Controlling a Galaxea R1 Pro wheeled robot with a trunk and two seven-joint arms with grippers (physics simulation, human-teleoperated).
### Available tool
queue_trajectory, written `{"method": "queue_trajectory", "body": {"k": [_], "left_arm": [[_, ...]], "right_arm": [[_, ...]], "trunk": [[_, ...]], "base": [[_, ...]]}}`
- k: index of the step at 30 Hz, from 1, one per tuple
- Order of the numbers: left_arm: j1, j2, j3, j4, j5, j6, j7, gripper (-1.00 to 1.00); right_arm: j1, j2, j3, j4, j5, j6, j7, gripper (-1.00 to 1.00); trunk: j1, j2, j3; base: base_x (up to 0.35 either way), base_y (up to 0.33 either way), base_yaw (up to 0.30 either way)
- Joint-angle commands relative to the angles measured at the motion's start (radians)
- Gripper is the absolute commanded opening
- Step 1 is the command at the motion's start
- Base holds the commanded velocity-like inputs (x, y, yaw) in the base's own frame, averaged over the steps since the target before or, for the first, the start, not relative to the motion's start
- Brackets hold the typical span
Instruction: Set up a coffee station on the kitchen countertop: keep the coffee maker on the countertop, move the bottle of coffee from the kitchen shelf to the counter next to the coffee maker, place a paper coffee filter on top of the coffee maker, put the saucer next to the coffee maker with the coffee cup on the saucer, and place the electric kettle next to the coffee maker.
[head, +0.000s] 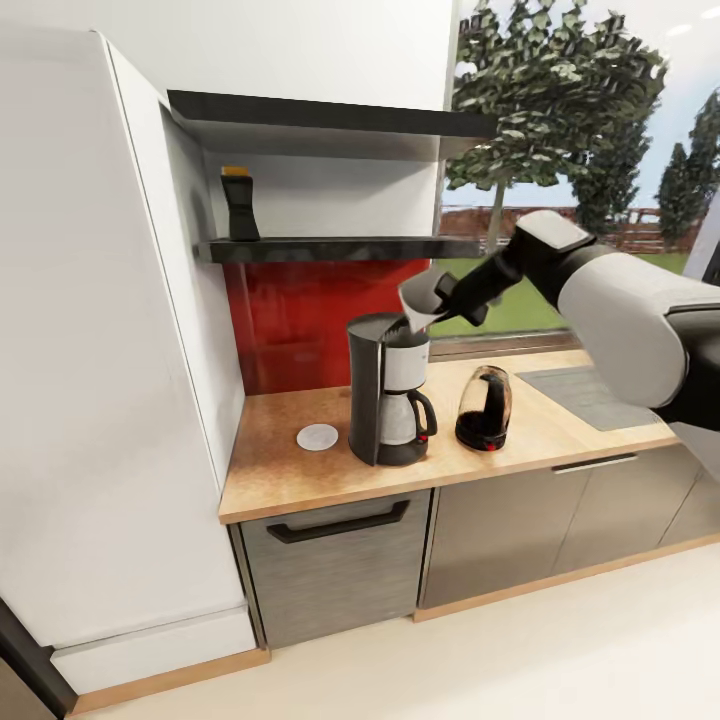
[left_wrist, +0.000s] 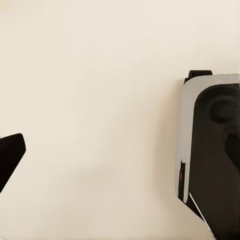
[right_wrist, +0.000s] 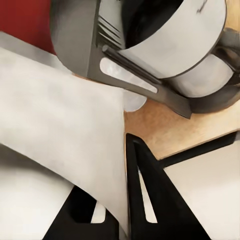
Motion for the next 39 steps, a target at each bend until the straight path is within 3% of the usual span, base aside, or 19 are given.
{"method": "queue_trajectory", "body": {"k": [1, 7, 19, 33, 39], "left_arm": [[-0.001, 0.000, 0.007, 0.008, -0.011, -0.004, 0.003, 1.00], [-0.001, 0.001, 0.008, 0.021, -0.010, -0.004, 0.008, 1.00], [-0.001, 0.013, 0.008, 0.064, -0.009, -0.003, 0.012, 1.00], [0.036, 0.014, 0.006, 0.084, -0.012, -0.001, 0.012, 1.00], [0.040, 0.014, 0.006, 0.084, -0.012, 0.031, 0.013, 1.00]], "right_arm": [[-0.001, -0.007, 0.005, -0.001, -0.038, 0.003, -0.017, -1.00], [-0.002, -0.019, 0.006, 0.003, -0.075, 0.003, -0.030, -1.00], [-0.002, -0.019, 0.007, 0.002, -0.079, 0.003, -0.090, -1.00], [0.002, -0.008, 0.007, 0.003, -0.082, 0.003, -0.095, -1.00], [0.002, -0.012, 0.008, 0.003, -0.081, 0.003, -0.095, -1.00]], "trunk": [[0.001, -0.002, -0.002], [0.001, -0.002, -0.002], [0.001, -0.002, -0.002], [0.001, -0.002, -0.002], [0.001, -0.002, -0.002]], "base": [[0.000, 0.000, 0.000], [0.000, 0.000, 0.000], [0.201, 0.000, 0.000], [0.260, 0.000, 0.000], [0.191, 0.000, 0.000]]}}
